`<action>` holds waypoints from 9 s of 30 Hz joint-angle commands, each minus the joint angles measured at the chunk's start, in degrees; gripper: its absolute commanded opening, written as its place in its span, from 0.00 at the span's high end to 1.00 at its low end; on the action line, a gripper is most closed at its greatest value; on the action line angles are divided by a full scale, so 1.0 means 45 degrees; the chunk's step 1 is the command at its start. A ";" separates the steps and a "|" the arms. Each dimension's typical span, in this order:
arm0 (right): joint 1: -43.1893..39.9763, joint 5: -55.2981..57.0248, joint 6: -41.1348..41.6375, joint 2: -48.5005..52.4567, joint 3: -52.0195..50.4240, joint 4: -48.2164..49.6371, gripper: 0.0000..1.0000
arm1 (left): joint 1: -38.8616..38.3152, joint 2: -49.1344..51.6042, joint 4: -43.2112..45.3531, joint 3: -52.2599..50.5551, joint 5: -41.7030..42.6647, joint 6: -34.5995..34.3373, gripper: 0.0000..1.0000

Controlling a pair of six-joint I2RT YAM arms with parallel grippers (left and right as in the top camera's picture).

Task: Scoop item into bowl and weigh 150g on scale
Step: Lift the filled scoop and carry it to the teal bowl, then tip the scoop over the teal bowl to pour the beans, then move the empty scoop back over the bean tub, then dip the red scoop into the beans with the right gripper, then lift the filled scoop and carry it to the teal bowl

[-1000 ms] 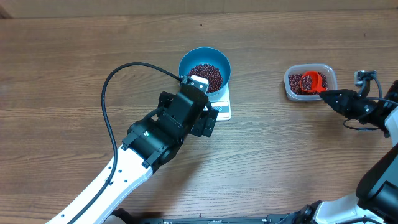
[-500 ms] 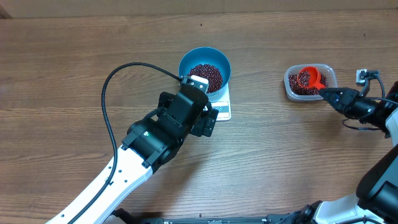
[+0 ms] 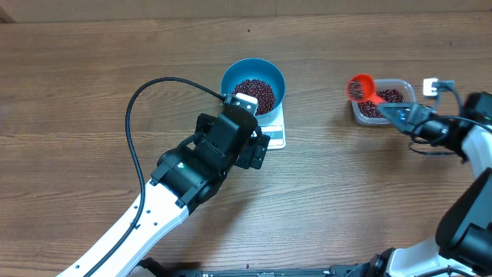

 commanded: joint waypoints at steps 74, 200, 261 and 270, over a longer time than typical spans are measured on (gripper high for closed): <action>0.9209 0.9636 -0.5430 -0.0976 0.0044 0.9656 0.96 | 0.0000 -0.0107 0.0005 -0.0034 -0.0170 -0.0083 0.00; 0.2467 0.9340 0.1302 -0.0563 0.0039 0.2492 0.96 | 0.0000 -0.0107 0.0005 -0.0034 -0.0170 -0.0083 0.01; 0.2220 -0.1632 0.3662 0.0078 0.0039 0.3580 0.96 | 0.0000 -0.0107 0.0005 -0.0034 -0.0170 -0.0083 0.00; 0.4182 0.0345 0.7242 0.0078 0.0039 0.7023 0.96 | 0.0000 -0.0107 0.0005 -0.0034 -0.0170 -0.0083 0.00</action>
